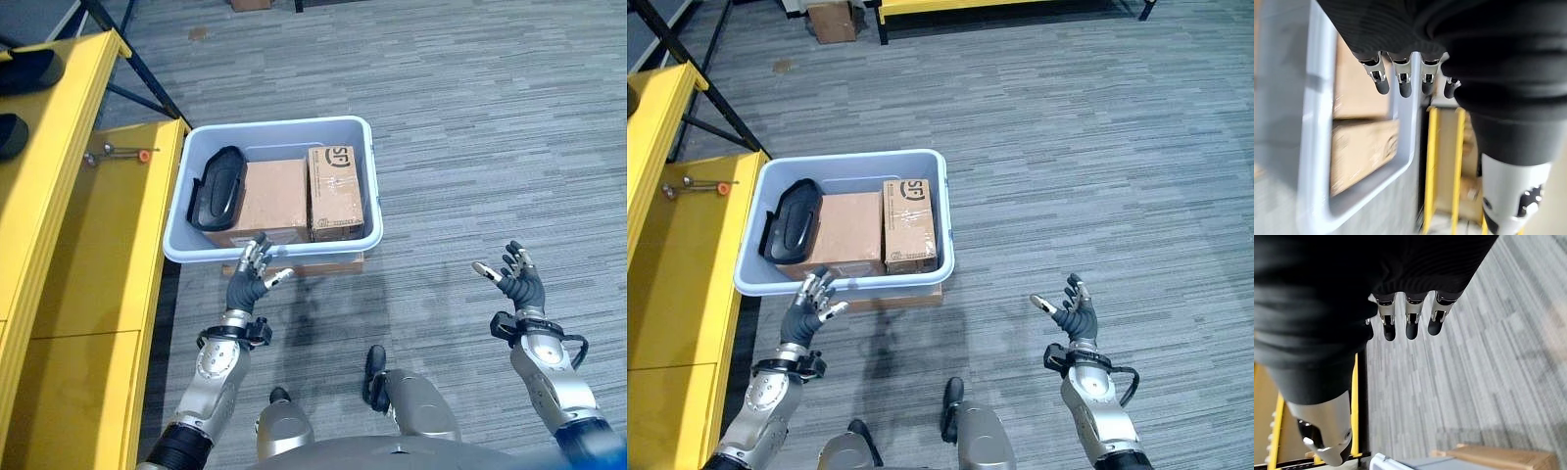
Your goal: Move parts from the plastic box to the shelf.
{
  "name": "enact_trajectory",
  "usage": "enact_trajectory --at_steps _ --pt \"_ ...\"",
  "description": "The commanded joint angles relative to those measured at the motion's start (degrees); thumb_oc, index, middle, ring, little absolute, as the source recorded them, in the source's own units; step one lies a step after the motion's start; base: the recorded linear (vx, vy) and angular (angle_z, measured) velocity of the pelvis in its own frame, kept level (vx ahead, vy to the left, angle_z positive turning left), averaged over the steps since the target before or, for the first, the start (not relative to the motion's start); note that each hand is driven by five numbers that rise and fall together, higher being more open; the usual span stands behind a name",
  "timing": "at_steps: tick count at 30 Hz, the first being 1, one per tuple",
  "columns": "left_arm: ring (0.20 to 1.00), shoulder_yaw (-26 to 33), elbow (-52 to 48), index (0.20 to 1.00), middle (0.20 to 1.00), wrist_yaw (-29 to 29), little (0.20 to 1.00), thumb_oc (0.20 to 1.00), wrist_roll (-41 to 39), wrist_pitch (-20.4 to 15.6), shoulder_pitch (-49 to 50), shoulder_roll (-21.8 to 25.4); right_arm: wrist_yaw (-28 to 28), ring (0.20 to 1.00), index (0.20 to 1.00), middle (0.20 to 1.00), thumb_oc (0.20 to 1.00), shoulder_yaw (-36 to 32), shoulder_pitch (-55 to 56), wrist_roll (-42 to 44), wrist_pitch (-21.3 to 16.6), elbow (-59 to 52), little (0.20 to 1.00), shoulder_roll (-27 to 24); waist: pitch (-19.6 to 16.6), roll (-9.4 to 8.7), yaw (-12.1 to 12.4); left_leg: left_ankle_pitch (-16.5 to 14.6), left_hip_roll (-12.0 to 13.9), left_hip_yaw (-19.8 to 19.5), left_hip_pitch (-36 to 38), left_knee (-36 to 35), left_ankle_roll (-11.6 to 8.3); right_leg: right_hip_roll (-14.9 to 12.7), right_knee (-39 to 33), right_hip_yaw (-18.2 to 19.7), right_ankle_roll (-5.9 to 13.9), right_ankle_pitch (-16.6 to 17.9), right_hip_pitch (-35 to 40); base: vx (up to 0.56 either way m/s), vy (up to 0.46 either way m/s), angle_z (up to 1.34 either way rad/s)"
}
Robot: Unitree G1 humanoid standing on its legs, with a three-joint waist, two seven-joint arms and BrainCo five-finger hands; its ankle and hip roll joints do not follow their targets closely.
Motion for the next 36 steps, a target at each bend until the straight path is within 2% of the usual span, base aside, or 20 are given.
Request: enact_trajectory --at_steps 1,3,5,6,7,10,12,13,15,16,20,21,24,26,30,33,36 --pt "1.0 -0.8 -7.9 1.0 1.0 -5.5 1.0 1.0 -5.3 -6.9 0.0 1.0 1.3 1.0 1.0 1.0 1.0 -1.4 1.2 -1.6 -2.3 -4.1 1.0 1.5 -1.8 -2.37 -0.3 -0.8 1.8 -0.7 -2.6 4.1 0.55 -6.5 0.7 -3.3 5.54 0.0 2.3 0.09 -0.084 0.09" --pt "1.0 -1.0 -8.9 1.0 1.0 -4.4 1.0 1.0 -6.9 -7.8 -1.5 0.8 2.3 1.0 1.0 1.0 1.0 -1.3 1.2 -0.9 -1.3 -3.7 1.0 1.5 -2.1 -2.44 -0.7 -1.8 1.4 -0.5 -2.4 6.2 0.85 -6.3 1.4 -3.2 5.09 -0.7 2.4 0.06 -0.1 0.11" --pt "1.0 -0.7 -9.8 1.0 1.0 -2.4 1.0 1.0 -11.3 -7.1 -4.0 0.3 2.9 1.0 1.0 1.0 1.0 -0.6 1.1 -0.8 -0.6 -2.8 1.0 1.7 -2.2 -2.83 -1.1 -0.1 3.0 0.0 -4.2 14.2 0.01 -5.6 1.6 -3.1 3.67 -2.1 3.2 0.09 -0.204 0.03" --pt "1.0 -0.2 -10.3 1.0 1.0 -1.3 1.0 1.0 -11.8 -5.7 -4.8 -0.4 4.3 1.0 1.0 1.0 1.0 -0.1 0.9 -1.1 -0.2 -2.4 1.0 1.9 -2.0 -3.07 -0.9 0.9 3.0 -1.7 -6.6 18.7 -0.26 -4.7 1.3 -2.0 2.98 -2.7 4.1 0.14 -0.193 -0.01" --pt "1.0 0.1 -10.6 1.0 1.0 -0.9 1.0 1.0 -11.0 -5.2 -4.6 -0.6 5.1 1.0 1.0 1.0 1.0 0.5 1.0 -2.0 0.0 -2.3 1.0 2.1 -1.8 -3.12 -0.7 1.3 2.7 -3.3 -8.5 20.3 -0.18 -4.1 1.0 -1.1 2.87 -2.8 4.7 0.14 -0.09 -0.06" --pt "1.0 0.0 -11.1 1.0 1.0 1.4 1.0 1.0 -7.6 -3.2 -3.5 -1.3 5.0 1.0 1.0 1.0 1.0 1.8 1.6 -2.8 1.0 -3.2 1.0 2.3 -1.2 -2.74 -0.2 3.1 2.7 -5.1 -9.2 15.2 -0.38 -3.4 1.3 0.7 3.33 -2.9 5.1 0.08 0.112 -0.25" --pt "1.0 -0.5 -12.0 1.0 1.0 1.1 1.0 1.0 -5.5 -3.0 -0.9 -1.4 5.0 1.0 1.0 1.0 1.0 1.8 3.2 -2.8 1.3 -5.1 1.0 1.3 -1.3 -1.79 0.3 7.9 3.5 -7.6 -7.9 0.9 -1.73 -4.1 1.4 1.6 4.53 -3.2 5.4 0.07 0.389 -0.64" --pt "1.0 -0.6 -12.3 1.0 1.0 0.5 1.0 1.0 -4.7 -3.1 0.1 -1.2 5.0 1.0 1.0 1.0 1.0 1.6 3.8 -2.7 1.2 -5.5 1.0 0.9 -1.4 -1.3 0.6 10.9 4.5 -8.2 -7.9 -3.6 -1.59 -4.2 1.1 1.8 4.47 -2.3 5.0 0.06 0.426 -0.43" --pt "1.0 -0.9 -12.1 1.0 1.0 -0.5 1.0 1.0 -4.5 -3.6 1.9 -0.9 5.2 1.0 1.0 1.0 1.0 1.4 4.5 -2.4 0.9 -5.7 1.0 0.1 -1.3 -1.04 0.9 14.3 6.0 -10.0 -8.0 -8.8 -2.46 -5.4 2.0 3.3 5.08 -2.9 5.2 0.09 0.423 -0.31" --pt "1.0 -1.0 -11.4 1.0 1.0 -1.7 1.0 1.0 -4.8 -4.0 2.9 -0.7 3.7 1.0 1.0 1.0 1.0 1.3 5.0 -2.4 -0.5 -6.0 1.0 -0.6 -1.1 -0.74 0.9 15.9 7.2 -10.1 -8.9 -10.2 -2.93 -6.2 2.9 4.2 5.15 -3.4 5.3 0.1 0.443 -0.4" --pt "1.0 -1.0 -9.9 1.0 1.0 -5.7 1.0 1.0 -5.9 -4.2 3.3 0.1 -2.1 1.0 1.0 1.0 1.0 1.0 4.7 -0.1 -2.2 -5.4 1.0 -0.9 -0.8 0.05 0.9 10.5 5.5 -12.0 -8.3 -9.9 -1.76 -8.2 8.9 6.5 6.39 -5.7 3.4 0.05 0.331 -0.43" --pt "1.0 -1.4 -9.9 1.0 1.0 -5.7 1.0 1.0 -5.8 -3.2 3.0 0.4 -3.0 1.0 1.0 1.0 1.0 0.5 4.7 1.2 -2.7 -5.1 1.0 -0.2 -0.7 0.48 0.7 8.3 4.7 -11.9 -7.9 -8.8 -1.44 -8.9 10.7 6.7 6.63 -6.2 3.1 0.04 0.332 -0.3" --pt "1.0 -2.0 -9.0 1.0 1.0 -5.4 1.0 1.0 -4.7 -2.0 2.2 0.9 -2.9 1.0 1.0 1.0 1.0 0.5 5.1 1.5 -3.8 -4.8 1.0 1.8 -0.9 1.07 0.2 5.4 2.5 -11.3 -6.5 -8.1 -0.54 -10.1 10.2 7.3 8.06 -5.1 3.3 0.05 0.253 -0.01" --pt "1.0 -2.4 -8.4 1.0 1.0 -6.2 1.0 1.0 -5.2 -1.5 2.2 1.1 -2.6 1.0 1.0 1.0 1.0 0.9 5.4 -0.5 -4.5 -5.3 1.0 2.9 -1.3 1.41 0.2 4.4 1.4 -11.6 -5.7 -8.3 -0.09 -10.4 8.3 8.1 8.95 -3.5 3.8 0.07 0.203 0.12" --pt "1.0 -2.4 -8.9 1.0 1.0 -8.3 1.0 1.0 -6.0 -2.6 2.9 1.4 -4.0 1.0 1.0 1.0 1.0 1.1 5.2 -3.6 -6.5 -6.5 1.0 3.6 -2.0 0.86 0.6 3.4 -0.4 -12.2 -4.7 -9.0 0.64 -10.8 3.3 8.3 10.02 -1.1 5.9 0.07 0.106 0.22" --pt "1.0 -1.7 -9.5 1.0 1.0 -9.4 1.0 1.0 -6.3 -3.2 2.7 1.8 -3.4 1.0 1.0 1.0 1.0 1.1 4.6 -3.7 -5.6 -7.3 1.0 3.5 -2.4 0.06 1.5 2.9 -0.6 -12.5 -5.1 -8.9 0.77 -11.0 0.6 7.5 10.49 0.0 7.1 0.03 0.02 0.08" --pt "1.0 -0.4 -10.0 1.0 1.0 -6.9 1.0 1.0 -6.4 -2.0 3.0 2.1 -2.8 1.0 1.0 1.0 1.0 1.4 4.2 -6.2 -6.1 -8.3 1.0 3.3 -2.6 -0.47 2.4 2.8 -0.5 -12.8 -5.5 -8.7 0.6 -11.0 -1.0 6.9 10.59 0.3 8.2 0.06 0.006 0.13"
